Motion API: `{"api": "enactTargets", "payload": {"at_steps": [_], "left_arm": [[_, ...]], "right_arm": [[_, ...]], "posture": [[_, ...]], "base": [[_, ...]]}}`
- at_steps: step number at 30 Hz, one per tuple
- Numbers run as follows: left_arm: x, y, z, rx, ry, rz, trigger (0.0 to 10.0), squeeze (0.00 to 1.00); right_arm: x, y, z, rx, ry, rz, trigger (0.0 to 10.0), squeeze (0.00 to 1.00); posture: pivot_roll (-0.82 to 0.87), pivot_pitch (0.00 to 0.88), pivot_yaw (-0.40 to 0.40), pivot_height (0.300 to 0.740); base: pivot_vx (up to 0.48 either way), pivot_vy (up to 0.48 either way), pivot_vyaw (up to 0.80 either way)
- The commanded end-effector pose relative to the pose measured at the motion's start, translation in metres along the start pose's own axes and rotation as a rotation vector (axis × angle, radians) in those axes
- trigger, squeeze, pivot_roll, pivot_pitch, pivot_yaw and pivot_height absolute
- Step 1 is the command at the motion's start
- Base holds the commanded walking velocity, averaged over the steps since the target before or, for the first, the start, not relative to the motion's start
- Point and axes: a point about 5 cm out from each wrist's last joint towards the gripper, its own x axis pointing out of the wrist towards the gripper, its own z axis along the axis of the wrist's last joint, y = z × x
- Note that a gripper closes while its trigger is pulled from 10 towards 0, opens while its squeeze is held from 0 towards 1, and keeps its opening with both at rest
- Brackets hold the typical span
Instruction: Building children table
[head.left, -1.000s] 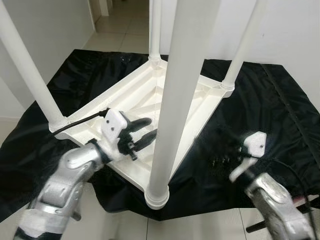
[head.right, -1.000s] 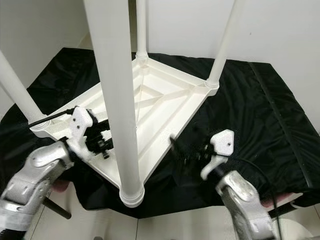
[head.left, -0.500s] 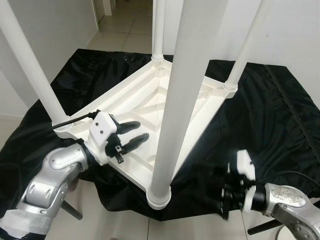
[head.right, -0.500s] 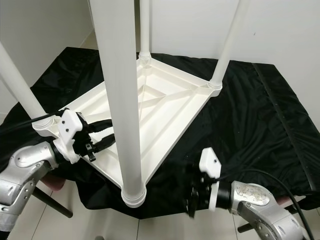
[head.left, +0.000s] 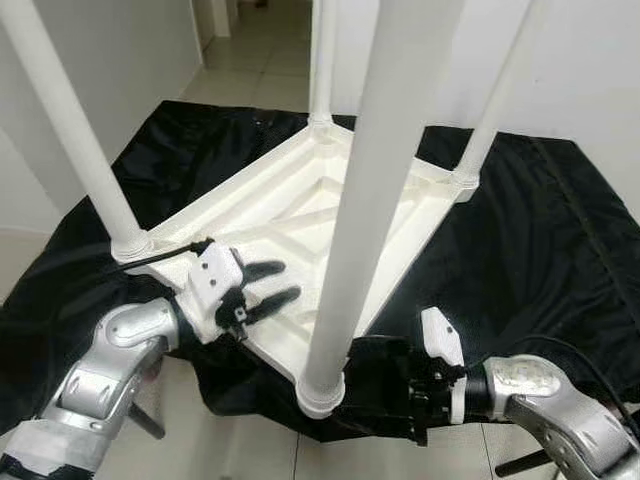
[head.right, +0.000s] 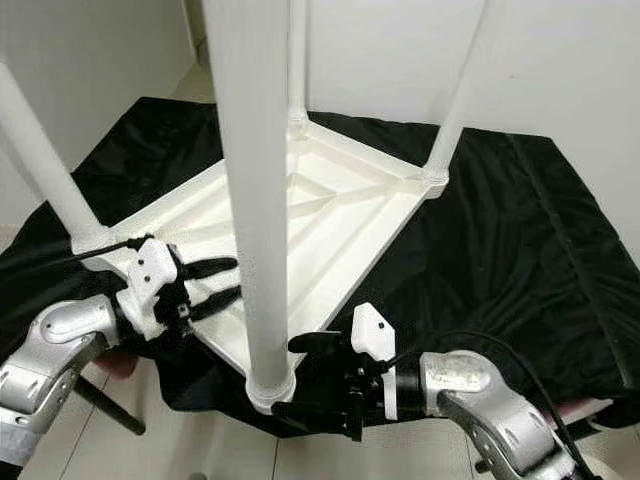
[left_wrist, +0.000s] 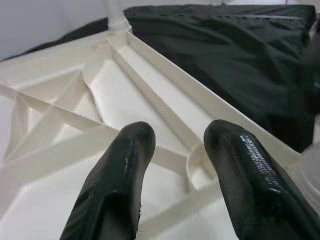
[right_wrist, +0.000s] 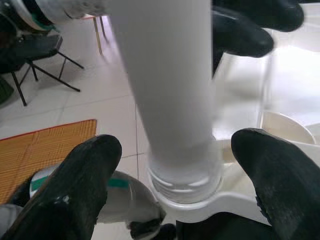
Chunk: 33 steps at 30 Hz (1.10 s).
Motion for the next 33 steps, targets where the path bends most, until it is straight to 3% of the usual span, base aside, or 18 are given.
{"api": "enactTargets", "payload": {"at_steps": [1, 13, 17, 23, 26, 33], "left_arm": [[-0.003, 0.001, -0.007, 0.001, 0.028, -0.006, 10.0, 0.00], [-0.002, 0.008, -0.013, -0.005, 0.022, 0.037, 10.0, 0.00], [-0.001, 0.011, -0.012, -0.013, 0.005, 0.059, 10.0, 0.00], [-0.001, 0.011, -0.014, -0.015, 0.001, 0.068, 10.0, 0.00], [0.000, 0.011, -0.015, -0.025, -0.008, 0.081, 10.0, 0.00], [-0.001, 0.013, -0.017, -0.029, -0.009, 0.088, 10.0, 0.00]], "right_arm": [[0.009, -0.004, -0.005, 0.000, -0.008, -0.015, 10.0, 0.00], [0.047, -0.015, -0.003, 0.007, -0.115, -0.023, 10.0, 0.00], [0.055, -0.020, 0.001, -0.019, -0.191, -0.124, 10.0, 0.00], [0.049, -0.023, -0.001, -0.023, -0.218, -0.195, 10.0, 0.00], [0.022, -0.034, -0.010, -0.017, -0.235, -0.383, 10.0, 0.00], [0.000, -0.041, -0.018, -0.005, -0.239, -0.515, 10.0, 0.00]], "posture": [[0.09, 0.038, -0.016, 0.740], [0.10, 0.034, -0.006, 0.740], [0.10, 0.035, -0.009, 0.740], [0.09, 0.035, -0.011, 0.740], [0.08, 0.037, -0.014, 0.740], [0.07, 0.038, -0.015, 0.740]], "base": [[0.000, 0.000, 0.00], [0.000, 0.000, 0.00], [0.000, 0.000, 0.00], [0.000, 0.000, 0.00], [0.000, 0.000, 0.00], [0.000, 0.000, 0.00]]}}
